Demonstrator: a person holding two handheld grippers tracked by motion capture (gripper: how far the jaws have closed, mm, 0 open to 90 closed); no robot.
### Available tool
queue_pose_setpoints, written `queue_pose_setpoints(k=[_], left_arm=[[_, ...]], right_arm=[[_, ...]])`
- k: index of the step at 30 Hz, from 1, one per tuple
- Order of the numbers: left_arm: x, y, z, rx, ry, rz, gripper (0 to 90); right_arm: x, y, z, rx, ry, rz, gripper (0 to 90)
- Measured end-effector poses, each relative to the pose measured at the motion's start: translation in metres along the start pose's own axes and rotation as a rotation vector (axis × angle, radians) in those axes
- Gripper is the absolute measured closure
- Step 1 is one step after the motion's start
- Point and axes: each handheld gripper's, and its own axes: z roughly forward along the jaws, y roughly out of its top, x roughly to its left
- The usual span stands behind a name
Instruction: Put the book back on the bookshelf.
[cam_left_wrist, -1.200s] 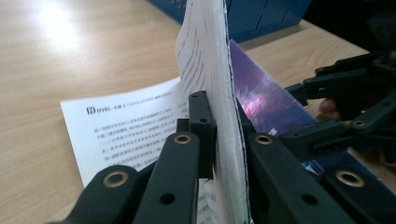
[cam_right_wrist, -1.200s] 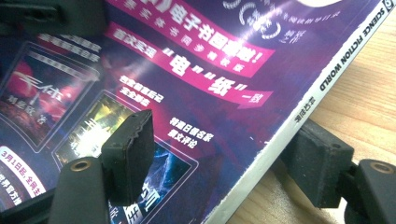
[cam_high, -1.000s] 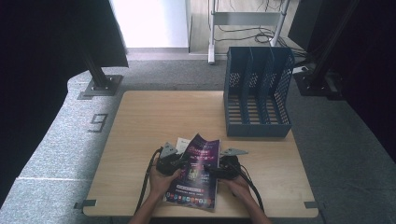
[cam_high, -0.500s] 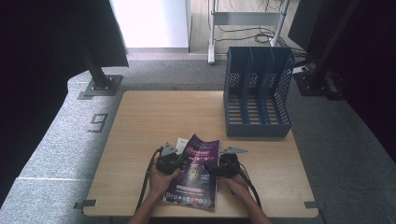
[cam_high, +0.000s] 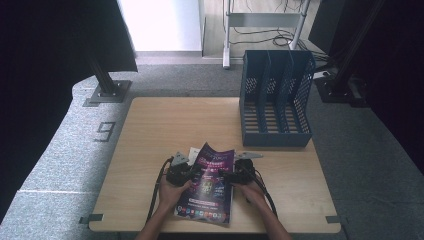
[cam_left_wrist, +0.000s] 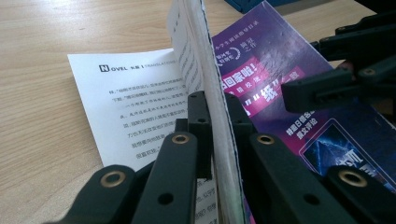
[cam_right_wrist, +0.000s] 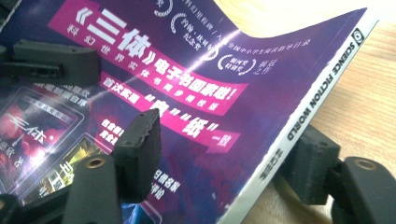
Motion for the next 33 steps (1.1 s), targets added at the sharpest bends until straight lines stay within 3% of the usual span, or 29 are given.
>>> queue_pose_setpoints(k=[7, 16, 26, 33], left_arm=[[0.002, 0.0, 0.0, 0.001, -0.002, -0.001, 84.8], [0.001, 0.0, -0.001, 0.0, 0.0, 0.001, 84.4], [0.002, 0.0, -0.004, -0.013, -0.006, -0.001, 83.6], [0.0, 0.003, -0.009, -0.032, -0.005, 0.009, 83.2]], right_arm=[[-0.002, 0.008, 0.007, 0.022, 0.023, 0.01, 42.0], [-0.005, 0.007, 0.003, 0.032, 0.033, 0.006, 57.7], [-0.008, 0.009, -0.006, 0.007, 0.085, 0.024, 65.4], [-0.001, 0.011, -0.015, -0.035, 0.075, -0.022, 66.3]])
